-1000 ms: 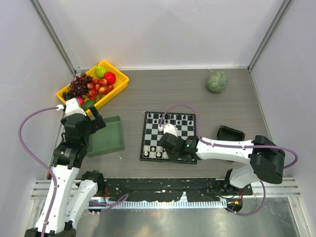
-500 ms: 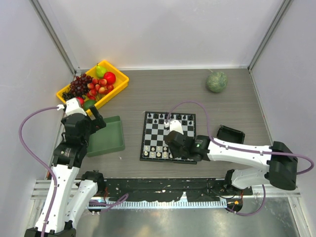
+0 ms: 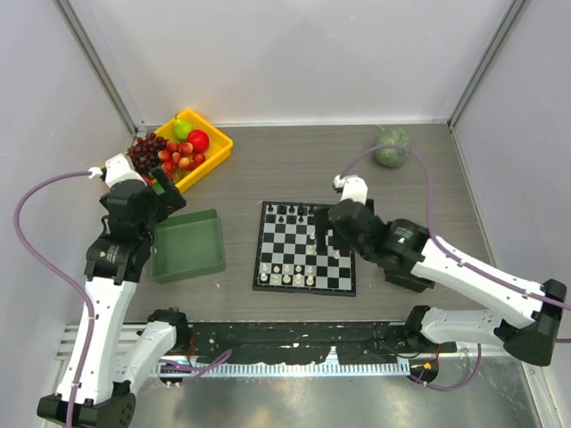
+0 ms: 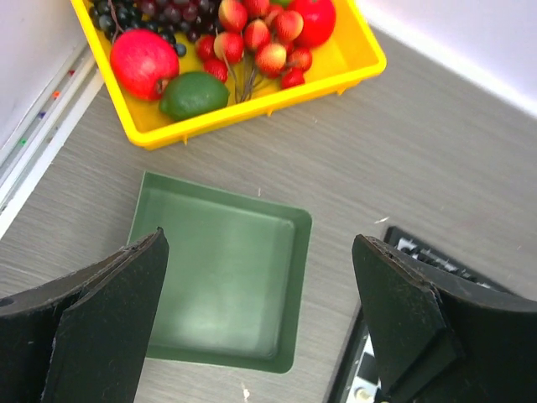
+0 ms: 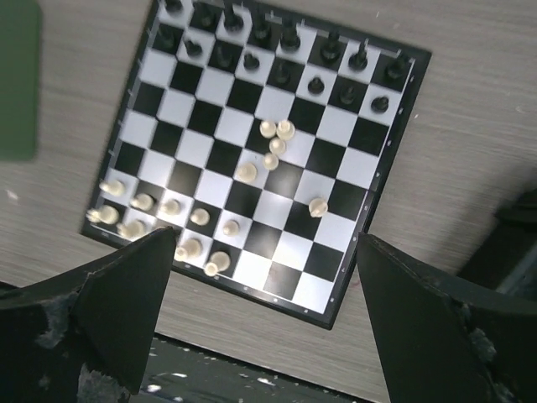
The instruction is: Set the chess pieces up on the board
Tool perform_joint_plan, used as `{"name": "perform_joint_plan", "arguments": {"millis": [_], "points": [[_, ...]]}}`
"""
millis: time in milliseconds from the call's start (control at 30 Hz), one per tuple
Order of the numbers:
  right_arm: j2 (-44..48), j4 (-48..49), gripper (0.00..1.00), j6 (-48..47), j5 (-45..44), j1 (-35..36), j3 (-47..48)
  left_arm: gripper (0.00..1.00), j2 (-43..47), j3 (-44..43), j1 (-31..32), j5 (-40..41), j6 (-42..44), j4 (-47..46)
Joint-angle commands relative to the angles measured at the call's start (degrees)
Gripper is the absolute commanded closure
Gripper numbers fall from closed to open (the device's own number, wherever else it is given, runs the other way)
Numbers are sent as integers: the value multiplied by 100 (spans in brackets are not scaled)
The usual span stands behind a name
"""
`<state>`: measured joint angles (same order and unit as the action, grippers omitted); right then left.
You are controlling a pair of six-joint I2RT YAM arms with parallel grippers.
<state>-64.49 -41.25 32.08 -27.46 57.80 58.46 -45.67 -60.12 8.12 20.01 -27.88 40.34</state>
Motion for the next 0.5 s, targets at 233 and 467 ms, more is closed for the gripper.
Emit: {"name": "perform_joint_plan", "arguments": {"millis": [233, 467], "points": [[1264, -427, 4, 387, -577, -918, 209, 1, -74, -237, -30, -234, -491, 763], [517, -663, 4, 150, -101, -1333, 1026, 1, 242, -299, -30, -366, 326, 1055]]}}
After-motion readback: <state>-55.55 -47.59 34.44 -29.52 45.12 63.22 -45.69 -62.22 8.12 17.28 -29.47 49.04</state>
